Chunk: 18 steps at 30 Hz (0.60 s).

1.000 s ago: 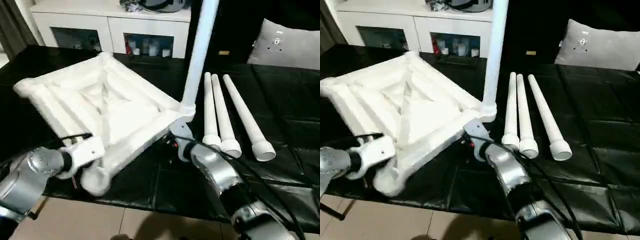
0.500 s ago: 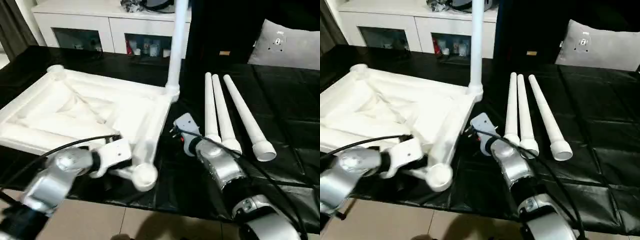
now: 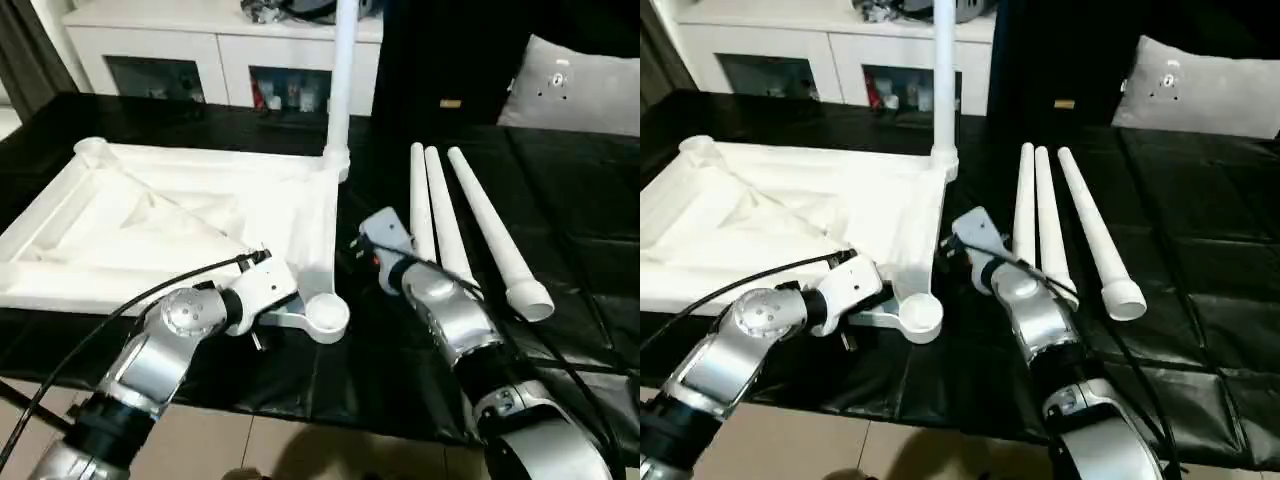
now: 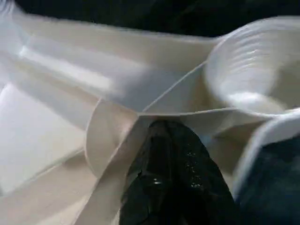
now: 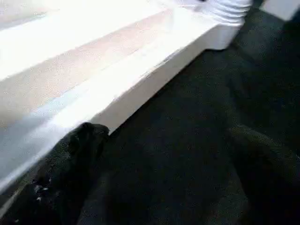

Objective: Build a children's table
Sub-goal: Rotate table base, then pick table leg

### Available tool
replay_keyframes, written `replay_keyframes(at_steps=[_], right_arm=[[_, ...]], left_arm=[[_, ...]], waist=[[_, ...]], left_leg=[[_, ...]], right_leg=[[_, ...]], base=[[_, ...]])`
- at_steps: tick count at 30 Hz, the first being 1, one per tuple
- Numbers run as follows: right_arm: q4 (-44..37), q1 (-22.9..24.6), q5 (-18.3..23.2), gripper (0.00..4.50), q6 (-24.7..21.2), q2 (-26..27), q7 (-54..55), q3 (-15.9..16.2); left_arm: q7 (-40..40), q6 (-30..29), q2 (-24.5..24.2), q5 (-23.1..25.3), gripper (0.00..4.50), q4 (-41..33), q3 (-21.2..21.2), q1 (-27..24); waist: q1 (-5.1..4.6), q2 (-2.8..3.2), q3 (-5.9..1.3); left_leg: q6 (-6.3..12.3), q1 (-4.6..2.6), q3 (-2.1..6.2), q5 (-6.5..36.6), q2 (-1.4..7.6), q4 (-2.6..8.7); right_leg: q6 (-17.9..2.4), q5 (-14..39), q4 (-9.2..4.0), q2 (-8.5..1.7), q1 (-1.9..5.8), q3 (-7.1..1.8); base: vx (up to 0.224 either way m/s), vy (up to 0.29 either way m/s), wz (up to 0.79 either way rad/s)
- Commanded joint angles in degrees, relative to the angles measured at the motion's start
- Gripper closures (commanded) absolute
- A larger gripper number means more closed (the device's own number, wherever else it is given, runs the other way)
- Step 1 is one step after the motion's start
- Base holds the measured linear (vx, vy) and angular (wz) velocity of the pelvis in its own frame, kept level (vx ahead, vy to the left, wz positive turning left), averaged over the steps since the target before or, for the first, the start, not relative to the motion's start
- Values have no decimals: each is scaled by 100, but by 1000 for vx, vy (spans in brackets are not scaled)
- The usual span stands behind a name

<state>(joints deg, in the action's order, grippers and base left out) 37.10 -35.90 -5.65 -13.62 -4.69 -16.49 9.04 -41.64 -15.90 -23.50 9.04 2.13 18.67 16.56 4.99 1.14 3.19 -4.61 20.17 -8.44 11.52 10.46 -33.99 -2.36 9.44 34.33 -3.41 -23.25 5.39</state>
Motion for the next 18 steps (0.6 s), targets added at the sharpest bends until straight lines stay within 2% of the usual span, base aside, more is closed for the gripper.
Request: replay_keyframes(at_steps=[1,3,4,6,8,9,11,12,14,16,18], right_arm=[[-314,-257,18,0,-109,66,177,-147],[-295,-345,64,0,-320,57,382,-314],[-242,-441,113,0,-589,37,585,-476],[-189,-514,153,0,-799,23,709,-588],[-70,-626,212,0,-1076,14,916,-751],[4,-695,261,0,-1205,18,1054,-862],[44,-733,297,0,-1259,22,1128,-932],[108,-779,307,0,-1307,13,1241,-1001],[170,-836,322,0,-1439,7,1387,-1114],[197,-852,319,0,-1625,-5,1448,-1149],[216,-851,303,0,-1702,-13,1472,-1151]], left_arm=[[-8,24,68,-146,445,-250,62,-60],[-26,-125,31,-256,416,-426,-50,-133],[-61,-270,-27,-361,416,-639,-159,-212],[-101,-357,-78,-414,405,-807,-239,-271],[-139,-464,-120,-467,377,-1002,-339,-318],[-154,-533,-135,-498,377,-1097,-390,-329],[-158,-567,-143,-512,371,-1140,-412,-329],[-152,-605,-136,-546,360,-1197,-447,-320],[-125,-710,-128,-627,335,-1328,-499,-312],[-120,-839,-133,-732,316,-1471,-534,-315],[-129,-896,-127,-787,295,-1533,-550,-317]], waist=[[3,77,-394],[0,57,-382],[5,71,-382],[-3,60,-373],[-1,26,-360],[2,31,-368],[2,30,-377],[-4,5,-373],[-8,12,-376],[-4,-9,-379],[-9,-5,-373]], left_leg=[[50,20,30,905,230,399],[30,6,24,1045,228,410],[-6,-3,36,1052,239,415],[-36,-12,37,1071,246,423],[-52,-26,16,1124,226,420],[-60,-24,16,1092,208,417],[-74,-9,19,1006,212,414],[-66,-2,18,989,210,414],[-67,-2,13,924,204,407],[-60,4,5,873,199,402],[-42,9,2,857,189,398]], right_leg=[[-1051,1066,-340,-481,358,-349],[-957,1318,-373,-479,348,-350],[-967,1338,-349,-494,351,-355],[-968,1365,-351,-480,344,-357],[-908,1482,-367,-459,325,-355],[-856,1521,-373,-460,329,-350],[-831,1427,-356,-468,341,-351],[-821,1410,-357,-465,342,-349],[-832,1390,-344,-469,340,-349],[-816,1373,-342,-467,349,-349],[-795,1427,-351,-459,343,-340]], base=[[0,0,0],[0,0,0],[0,0,0],[0,0,0],[0,0,0],[0,0,0],[0,0,0],[0,0,0],[0,0,0],[0,0,0],[0,0,0]])
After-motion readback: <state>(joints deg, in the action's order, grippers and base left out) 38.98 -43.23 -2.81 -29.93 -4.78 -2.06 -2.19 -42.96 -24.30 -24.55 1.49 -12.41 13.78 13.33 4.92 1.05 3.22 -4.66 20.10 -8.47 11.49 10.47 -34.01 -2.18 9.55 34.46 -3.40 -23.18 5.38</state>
